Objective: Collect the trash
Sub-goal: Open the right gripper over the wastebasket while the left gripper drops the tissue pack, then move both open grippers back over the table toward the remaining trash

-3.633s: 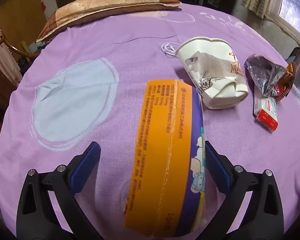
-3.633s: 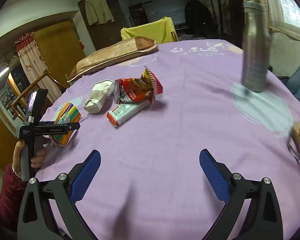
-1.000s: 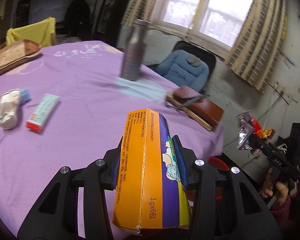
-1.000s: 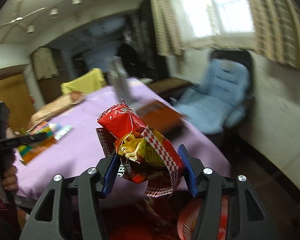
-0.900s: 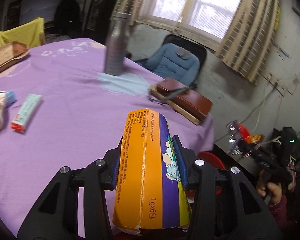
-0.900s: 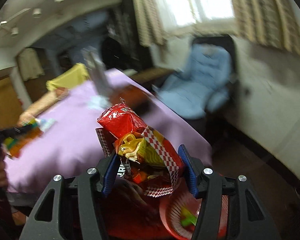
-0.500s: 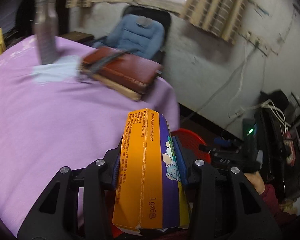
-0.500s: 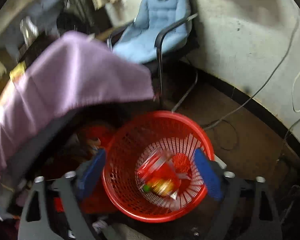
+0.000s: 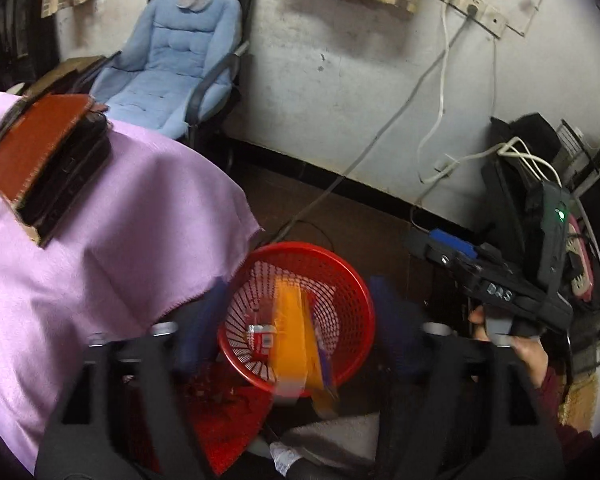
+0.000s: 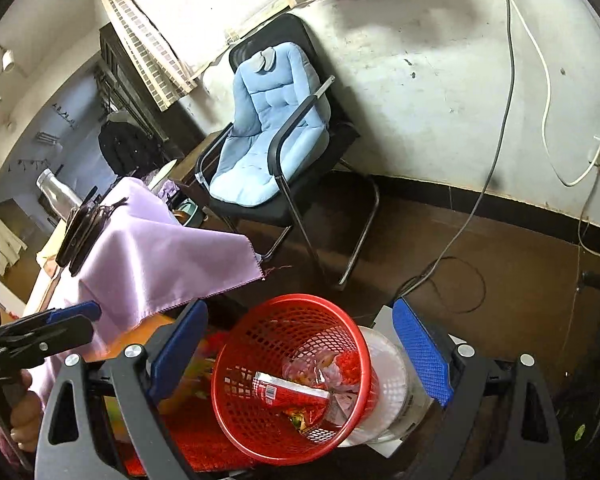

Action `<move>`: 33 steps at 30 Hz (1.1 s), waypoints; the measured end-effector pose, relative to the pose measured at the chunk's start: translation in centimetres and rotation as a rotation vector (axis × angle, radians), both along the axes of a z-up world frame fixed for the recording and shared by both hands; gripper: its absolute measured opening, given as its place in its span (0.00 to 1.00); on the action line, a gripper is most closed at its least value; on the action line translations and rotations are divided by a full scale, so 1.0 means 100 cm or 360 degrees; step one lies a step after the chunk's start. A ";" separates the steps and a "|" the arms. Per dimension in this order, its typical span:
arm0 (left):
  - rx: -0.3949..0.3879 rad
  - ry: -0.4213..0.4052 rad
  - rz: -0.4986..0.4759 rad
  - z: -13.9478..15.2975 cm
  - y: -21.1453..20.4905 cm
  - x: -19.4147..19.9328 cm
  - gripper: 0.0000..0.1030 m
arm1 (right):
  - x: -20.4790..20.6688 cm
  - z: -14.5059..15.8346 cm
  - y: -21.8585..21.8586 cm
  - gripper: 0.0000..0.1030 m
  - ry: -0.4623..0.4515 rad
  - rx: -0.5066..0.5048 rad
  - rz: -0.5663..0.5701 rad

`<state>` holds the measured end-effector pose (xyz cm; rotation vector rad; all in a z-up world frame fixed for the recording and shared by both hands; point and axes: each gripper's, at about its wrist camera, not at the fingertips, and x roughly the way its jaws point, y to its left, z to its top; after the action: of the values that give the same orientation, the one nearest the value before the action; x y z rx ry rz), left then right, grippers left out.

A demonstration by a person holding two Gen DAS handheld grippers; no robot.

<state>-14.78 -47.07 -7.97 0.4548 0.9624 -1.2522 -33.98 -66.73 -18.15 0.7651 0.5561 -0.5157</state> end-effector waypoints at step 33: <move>-0.0345 -0.0313 0.0873 0.097 0.261 0.094 0.91 | 0.071 0.161 0.171 0.93 -0.0292 -0.0504 0.0545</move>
<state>-5.35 -20.98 1.78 0.1226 0.7080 -0.7837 -26.88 -49.60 -2.06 0.3978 0.4102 -0.2047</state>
